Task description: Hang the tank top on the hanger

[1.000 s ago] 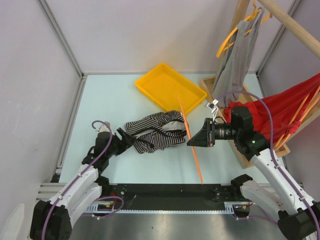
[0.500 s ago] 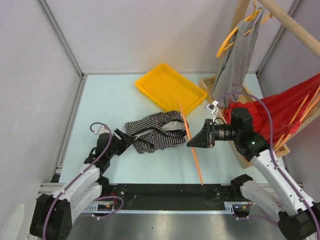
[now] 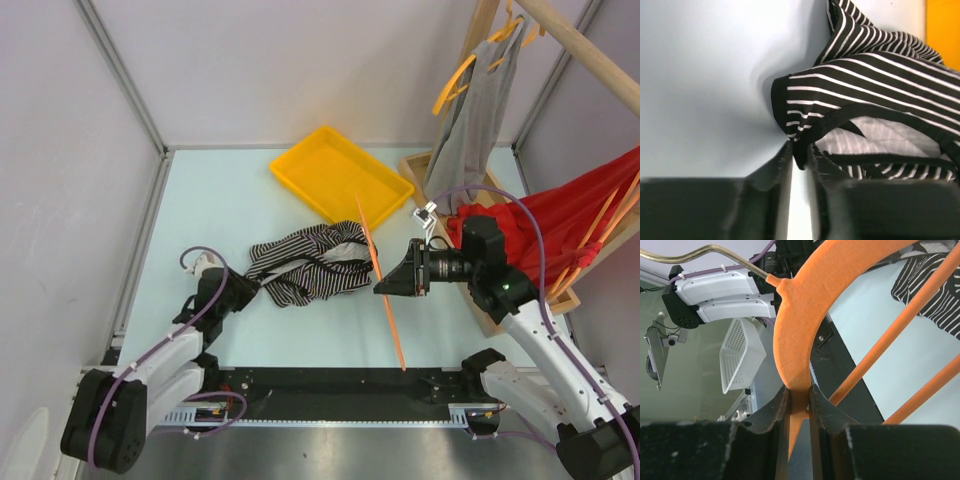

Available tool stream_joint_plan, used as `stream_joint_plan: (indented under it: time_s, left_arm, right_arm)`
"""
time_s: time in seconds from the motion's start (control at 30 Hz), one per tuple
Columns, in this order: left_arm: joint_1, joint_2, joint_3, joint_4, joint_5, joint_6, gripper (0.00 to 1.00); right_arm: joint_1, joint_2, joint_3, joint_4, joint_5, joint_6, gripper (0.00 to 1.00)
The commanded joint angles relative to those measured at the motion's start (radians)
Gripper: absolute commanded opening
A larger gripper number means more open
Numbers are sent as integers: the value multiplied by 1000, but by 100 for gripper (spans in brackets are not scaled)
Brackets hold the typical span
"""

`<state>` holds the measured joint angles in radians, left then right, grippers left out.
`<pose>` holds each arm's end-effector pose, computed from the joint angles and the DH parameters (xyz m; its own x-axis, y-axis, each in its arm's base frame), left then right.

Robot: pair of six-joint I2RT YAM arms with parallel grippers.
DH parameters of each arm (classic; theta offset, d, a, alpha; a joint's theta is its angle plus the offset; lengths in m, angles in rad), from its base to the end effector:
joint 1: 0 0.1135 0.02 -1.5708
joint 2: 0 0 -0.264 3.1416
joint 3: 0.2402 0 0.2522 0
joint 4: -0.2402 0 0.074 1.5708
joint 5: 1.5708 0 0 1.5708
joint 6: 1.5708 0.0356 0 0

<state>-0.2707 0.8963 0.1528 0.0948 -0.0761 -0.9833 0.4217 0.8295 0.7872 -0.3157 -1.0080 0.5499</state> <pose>0.1581 -0.0411 0.1319 -0.4960 -0.7236 -0.4799 -0.3691 0.6760 -0.6378 0.1484 0.0996 0.3252 -0.7644 -0.0373 -0.6436 -0.6353 0.2136 0.7421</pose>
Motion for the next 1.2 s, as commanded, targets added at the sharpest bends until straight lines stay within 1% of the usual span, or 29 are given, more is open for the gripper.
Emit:
stream_joint_plan:
  time_s: [0.0, 0.03, 0.07, 0.13, 0.17, 0.23, 0.27, 0.33, 0.37, 0.4, 0.43, 0.47, 0.53, 0.57, 0.6, 0.63, 0.67, 0.73, 0.77, 0.8, 0.87, 1.0, 1.1, 1.17]
  left_arm:
    - [11, 27, 24, 86, -28, 34, 11]
    - [13, 29, 31, 86, -34, 43, 4]
    - [13, 26, 63, 76, -42, 70, 0]
    - [13, 18, 114, 51, -50, 113, 0]
    - [13, 12, 175, 25, -51, 141, 0]
    - [13, 18, 256, -7, -30, 250, 0]
    - [13, 26, 352, -45, -8, 343, 0]
    - [13, 64, 457, -122, 65, 437, 0]
    - [13, 79, 553, -141, 105, 534, 0]
    - [13, 107, 601, -165, 137, 576, 0]
    - [13, 119, 647, -209, 213, 615, 0]
    - [13, 128, 731, -234, 243, 680, 0]
    - [13, 156, 809, -306, 320, 738, 0]
    - [13, 165, 883, -334, 352, 797, 0]
    - [13, 174, 918, -364, 375, 823, 0]
    - [13, 187, 947, -416, 430, 853, 0]
    - [13, 190, 996, -440, 461, 912, 0]
    - [13, 184, 1028, -489, 522, 968, 0]
    - [13, 178, 1045, -501, 583, 1024, 0]
    - [13, 171, 1051, -513, 622, 1050, 0]
    - [13, 153, 1064, -558, 666, 1103, 0]
    - [11, 122, 1064, -628, 693, 1169, 0]
    - [13, 92, 1042, -629, 734, 1187, 0]
    - [13, 73, 1028, -624, 737, 1184, 0]
  right_arm:
    - [6, -24, 4, 38, -23, 5, 21]
    - [6, -24, 4, 37, -32, 5, 21]
    - [9, -23, 7, 38, -38, 5, 21]
    - [25, -21, 14, 38, -58, 4, 21]
    - [32, -21, 21, 38, -63, -1, 21]
    - [69, -21, 27, 52, -82, 1, 21]
    - [80, -18, 29, 64, -96, 5, 21]
    - [127, -7, 24, 131, -150, 42, 21]
    - [149, -4, 20, 151, -155, 54, 21]
    - [169, 2, 20, 164, -156, 59, 21]
    - [213, 6, 21, 188, -159, 62, 21]
    - [235, 11, 26, 196, -159, 65, 21]
    - [278, 22, 38, 217, -149, 62, 20]
    - [311, 23, 44, 222, -144, 59, 20]
    - [325, 26, 55, 225, -136, 58, 20]
    - [336, 31, 61, 233, -136, 56, 20]
    - [350, 33, 67, 233, -136, 55, 20]
    - [353, 34, 89, 228, -136, 48, 20]
    - [353, 34, 96, 221, -136, 38, 20]
    - [354, 36, 106, 210, -135, 30, 20]
    - [353, 40, 136, 169, -130, 4, 20]
    - [353, 37, 182, 121, -135, -24, 20]
    - [354, 49, 193, 121, -147, -31, 20]
    - [353, 68, 182, 135, -152, -21, 20]
